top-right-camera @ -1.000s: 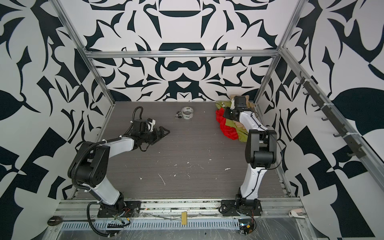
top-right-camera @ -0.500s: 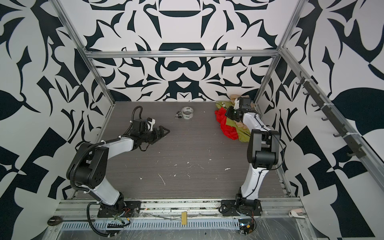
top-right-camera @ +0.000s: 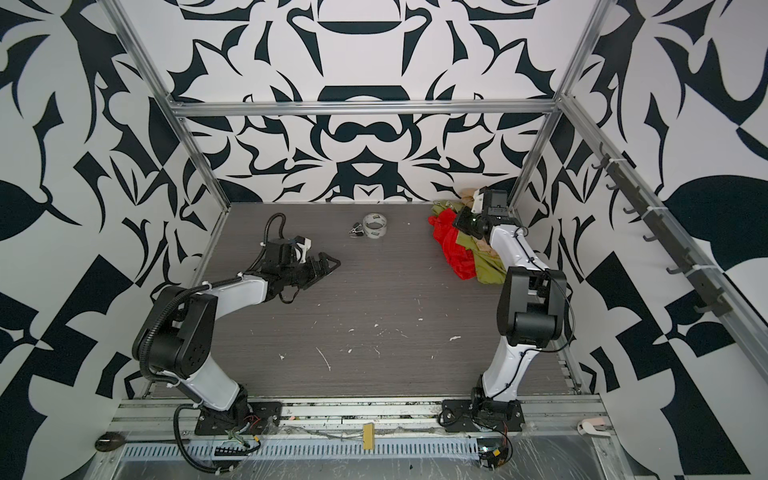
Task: Pick out a specific cloth from the pile
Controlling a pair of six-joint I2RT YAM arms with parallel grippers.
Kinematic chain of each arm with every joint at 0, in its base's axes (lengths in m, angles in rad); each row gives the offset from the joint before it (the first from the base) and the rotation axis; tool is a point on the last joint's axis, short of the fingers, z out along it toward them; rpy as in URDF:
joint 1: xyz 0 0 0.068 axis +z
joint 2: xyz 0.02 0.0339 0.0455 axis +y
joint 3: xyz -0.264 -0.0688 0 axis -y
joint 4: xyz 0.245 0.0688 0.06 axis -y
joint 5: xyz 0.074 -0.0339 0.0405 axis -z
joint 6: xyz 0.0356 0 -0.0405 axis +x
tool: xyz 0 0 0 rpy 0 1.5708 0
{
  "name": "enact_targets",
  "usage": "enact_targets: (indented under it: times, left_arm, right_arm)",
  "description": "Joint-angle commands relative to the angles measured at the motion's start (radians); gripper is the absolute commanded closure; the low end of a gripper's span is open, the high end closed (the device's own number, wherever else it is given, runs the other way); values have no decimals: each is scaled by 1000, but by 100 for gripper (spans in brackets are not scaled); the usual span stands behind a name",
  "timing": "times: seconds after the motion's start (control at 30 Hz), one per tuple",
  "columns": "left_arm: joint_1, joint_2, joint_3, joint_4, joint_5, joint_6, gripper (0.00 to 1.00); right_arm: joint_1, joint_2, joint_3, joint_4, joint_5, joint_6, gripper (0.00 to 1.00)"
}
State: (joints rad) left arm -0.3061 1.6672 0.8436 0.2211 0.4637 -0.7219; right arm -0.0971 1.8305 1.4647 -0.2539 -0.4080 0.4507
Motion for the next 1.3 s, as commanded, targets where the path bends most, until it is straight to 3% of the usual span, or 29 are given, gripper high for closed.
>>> enact_targets:
  times: [0.0,1.27]
  left_arm:
    - [-4,-26,-6,14,-1,-8,1]
    - [-18,-24,-5,25,8,-10,1]
  right_arm:
    - [1,-67,12,55,-32,8,100]
    - [0,-145,-3,42,-37,1,100]
